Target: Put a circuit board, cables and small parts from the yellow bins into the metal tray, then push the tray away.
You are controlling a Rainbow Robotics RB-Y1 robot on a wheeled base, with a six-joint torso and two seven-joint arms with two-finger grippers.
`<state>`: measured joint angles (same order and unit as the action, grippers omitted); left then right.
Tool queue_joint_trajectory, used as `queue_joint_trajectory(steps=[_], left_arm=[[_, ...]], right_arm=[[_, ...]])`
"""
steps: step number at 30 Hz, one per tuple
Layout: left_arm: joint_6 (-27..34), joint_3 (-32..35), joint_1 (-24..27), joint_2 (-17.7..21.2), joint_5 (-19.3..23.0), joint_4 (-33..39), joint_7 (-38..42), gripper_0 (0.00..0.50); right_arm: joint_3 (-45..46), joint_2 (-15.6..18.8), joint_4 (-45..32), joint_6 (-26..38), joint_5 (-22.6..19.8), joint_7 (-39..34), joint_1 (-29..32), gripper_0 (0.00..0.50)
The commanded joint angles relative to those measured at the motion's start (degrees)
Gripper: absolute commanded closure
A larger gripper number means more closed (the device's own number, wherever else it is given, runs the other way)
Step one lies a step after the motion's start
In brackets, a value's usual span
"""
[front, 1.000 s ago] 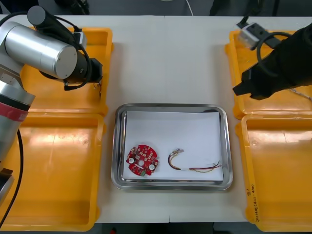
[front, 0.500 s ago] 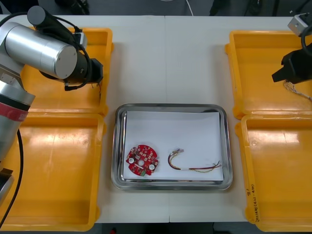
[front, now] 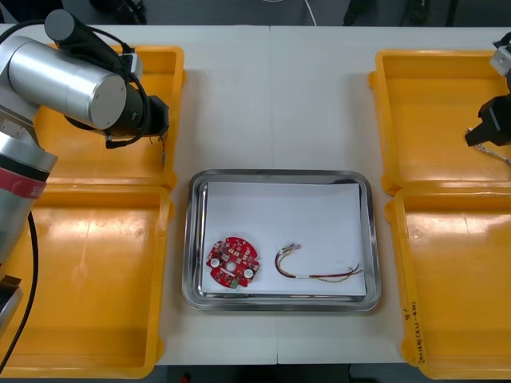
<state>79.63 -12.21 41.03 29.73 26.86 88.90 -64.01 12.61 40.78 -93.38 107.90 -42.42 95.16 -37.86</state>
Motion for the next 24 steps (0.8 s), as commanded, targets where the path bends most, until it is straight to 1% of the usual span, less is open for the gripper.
queue_joint_trajectory(steps=[1, 3, 8, 12, 15, 17, 21, 24], left_arm=[[0.0, 1.2, 2.7, -0.8, 0.4, 0.7, 0.0, 0.5], [0.8, 2.3, 2.7, -0.7, 0.4, 0.7, -0.8, 0.5], [4.1, 6.2, 2.7, -0.5, 0.1, 0.7, -6.2, 0.5], [5.4, 7.6, 2.7, 0.2, 0.2, 0.7, -7.1, 0.5], [5.4, 8.1, 2.7, 0.8, 0.1, 0.7, -7.4, 0.5], [6.4, 9.1, 2.7, 1.3, 0.2, 0.7, -7.8, 0.5], [8.1, 10.9, 2.7, 1.9, 0.3, 0.7, -8.9, 0.5], [9.7, 13.4, 2.4, 2.4, 0.3, 0.7, -12.1, 0.5]], right_arm=[[1.8, 2.9, 2.1, -2.6, 0.8, 3.1, -2.9, 0.0], [1.8, 2.9, 3.0, -3.8, 0.8, 3.6, -3.0, 0.0], [1.8, 2.9, 5.1, -6.4, 1.1, 5.6, -3.0, 0.0], [1.6, 2.8, 6.1, -7.2, 1.4, 6.8, -3.0, 0.0], [1.6, 2.9, 7.2, -8.5, 1.8, 10.4, -3.0, 0.0], [1.6, 2.9, 9.1, -10.3, 2.3, 13.7, -3.1, 0.0], [1.6, 2.9, 11.8, -13.2, 2.5, 18.0, -3.4, 0.0], [1.6, 2.9, 13.7, -14.8, 3.0, 20.6, -3.8, 0.0]])
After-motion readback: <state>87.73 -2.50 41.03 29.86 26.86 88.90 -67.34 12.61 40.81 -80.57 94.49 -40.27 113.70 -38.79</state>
